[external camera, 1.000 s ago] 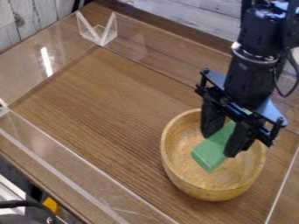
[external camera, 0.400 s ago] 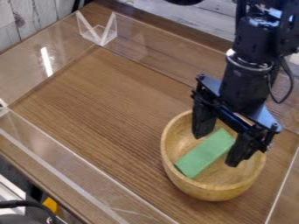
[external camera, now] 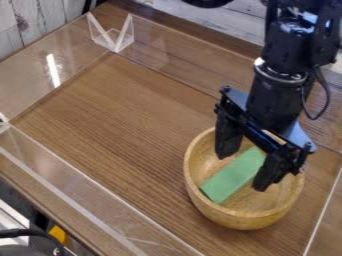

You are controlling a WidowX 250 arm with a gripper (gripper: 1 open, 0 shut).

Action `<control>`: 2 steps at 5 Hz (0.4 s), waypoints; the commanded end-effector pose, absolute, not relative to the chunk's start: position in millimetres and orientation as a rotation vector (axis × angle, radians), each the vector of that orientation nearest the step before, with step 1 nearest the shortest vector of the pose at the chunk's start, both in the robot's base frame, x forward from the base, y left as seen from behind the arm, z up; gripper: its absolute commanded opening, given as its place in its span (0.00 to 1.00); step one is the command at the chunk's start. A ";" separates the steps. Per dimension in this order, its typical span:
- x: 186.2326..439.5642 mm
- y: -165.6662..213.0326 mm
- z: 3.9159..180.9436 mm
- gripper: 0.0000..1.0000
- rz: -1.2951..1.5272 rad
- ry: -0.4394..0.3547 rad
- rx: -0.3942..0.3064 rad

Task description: Put the green block in the brown bowl

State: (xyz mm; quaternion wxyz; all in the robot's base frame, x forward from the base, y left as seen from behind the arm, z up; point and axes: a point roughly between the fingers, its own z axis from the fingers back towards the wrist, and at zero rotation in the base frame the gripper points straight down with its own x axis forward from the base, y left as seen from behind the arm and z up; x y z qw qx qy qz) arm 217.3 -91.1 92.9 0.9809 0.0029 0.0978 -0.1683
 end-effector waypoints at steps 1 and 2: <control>220.3 -85.2 104.4 1.00 -0.321 0.148 0.001; 220.6 -81.6 104.7 1.00 -0.311 0.144 0.003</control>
